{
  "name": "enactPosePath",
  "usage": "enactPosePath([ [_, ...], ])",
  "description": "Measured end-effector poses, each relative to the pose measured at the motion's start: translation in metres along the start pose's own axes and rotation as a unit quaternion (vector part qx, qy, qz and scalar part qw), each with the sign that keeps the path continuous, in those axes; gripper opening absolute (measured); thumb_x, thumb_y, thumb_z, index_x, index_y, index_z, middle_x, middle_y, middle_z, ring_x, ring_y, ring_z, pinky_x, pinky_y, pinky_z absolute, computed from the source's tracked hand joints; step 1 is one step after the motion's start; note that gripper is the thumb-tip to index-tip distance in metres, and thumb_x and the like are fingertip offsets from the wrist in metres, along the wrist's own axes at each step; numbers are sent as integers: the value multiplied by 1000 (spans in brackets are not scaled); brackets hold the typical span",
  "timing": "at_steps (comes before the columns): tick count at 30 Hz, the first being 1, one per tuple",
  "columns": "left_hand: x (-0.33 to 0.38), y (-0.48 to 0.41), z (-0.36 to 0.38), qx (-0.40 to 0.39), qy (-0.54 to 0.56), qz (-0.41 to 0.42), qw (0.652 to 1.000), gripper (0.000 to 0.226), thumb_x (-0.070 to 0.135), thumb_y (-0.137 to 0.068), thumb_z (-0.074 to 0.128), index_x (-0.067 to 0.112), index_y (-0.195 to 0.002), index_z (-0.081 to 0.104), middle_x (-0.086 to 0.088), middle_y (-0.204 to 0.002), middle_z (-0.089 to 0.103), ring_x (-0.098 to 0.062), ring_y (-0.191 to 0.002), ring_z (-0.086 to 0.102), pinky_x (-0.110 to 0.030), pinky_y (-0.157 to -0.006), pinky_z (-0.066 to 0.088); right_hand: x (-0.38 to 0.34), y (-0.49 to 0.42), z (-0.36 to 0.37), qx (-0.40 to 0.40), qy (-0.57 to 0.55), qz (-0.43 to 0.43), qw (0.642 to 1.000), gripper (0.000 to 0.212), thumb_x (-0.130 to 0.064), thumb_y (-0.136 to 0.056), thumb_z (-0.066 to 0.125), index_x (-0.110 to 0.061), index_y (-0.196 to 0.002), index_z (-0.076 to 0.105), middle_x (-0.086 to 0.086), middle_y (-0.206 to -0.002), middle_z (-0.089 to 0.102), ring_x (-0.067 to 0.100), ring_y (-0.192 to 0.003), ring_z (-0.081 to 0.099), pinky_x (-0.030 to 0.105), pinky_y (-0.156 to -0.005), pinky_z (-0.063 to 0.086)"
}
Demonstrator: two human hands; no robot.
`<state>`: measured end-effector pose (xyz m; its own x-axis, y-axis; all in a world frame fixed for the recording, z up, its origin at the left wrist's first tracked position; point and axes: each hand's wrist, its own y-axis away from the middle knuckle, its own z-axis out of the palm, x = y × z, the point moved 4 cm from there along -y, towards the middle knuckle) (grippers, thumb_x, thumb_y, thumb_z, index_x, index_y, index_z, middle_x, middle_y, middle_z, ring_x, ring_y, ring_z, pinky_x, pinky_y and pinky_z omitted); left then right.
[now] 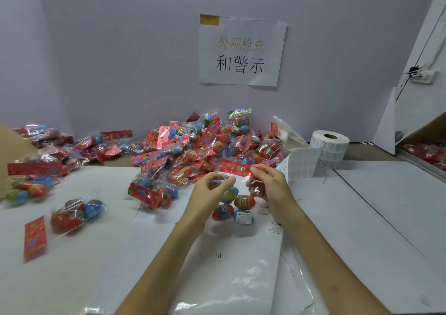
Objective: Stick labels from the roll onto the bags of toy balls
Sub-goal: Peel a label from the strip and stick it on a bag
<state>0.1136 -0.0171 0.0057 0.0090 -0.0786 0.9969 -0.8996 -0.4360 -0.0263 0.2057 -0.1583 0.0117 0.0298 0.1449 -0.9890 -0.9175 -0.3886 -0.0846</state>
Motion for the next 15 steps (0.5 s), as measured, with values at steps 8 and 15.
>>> enactPosePath([
  [8,-1,0,-3,-10,6,-26,1000,8,35,-94,71,28,-96,71,7,-97,74,-8,-88,67,-12,-49,47,-5,-3,-7,-59,70,-14,996,17,-26,-99,63,-12,-106,70,7,-76,70,18,-66,71,30,-58,58],
  [15,-2,2,1,-47,-10,2,999,5,33,-95,70,29,-98,72,14,-91,73,-2,-76,70,-10,-54,49,-12,-1,-24,-142,166,0,976,6,-12,-96,67,-8,-101,68,12,-79,73,21,-56,64,26,-50,50],
])
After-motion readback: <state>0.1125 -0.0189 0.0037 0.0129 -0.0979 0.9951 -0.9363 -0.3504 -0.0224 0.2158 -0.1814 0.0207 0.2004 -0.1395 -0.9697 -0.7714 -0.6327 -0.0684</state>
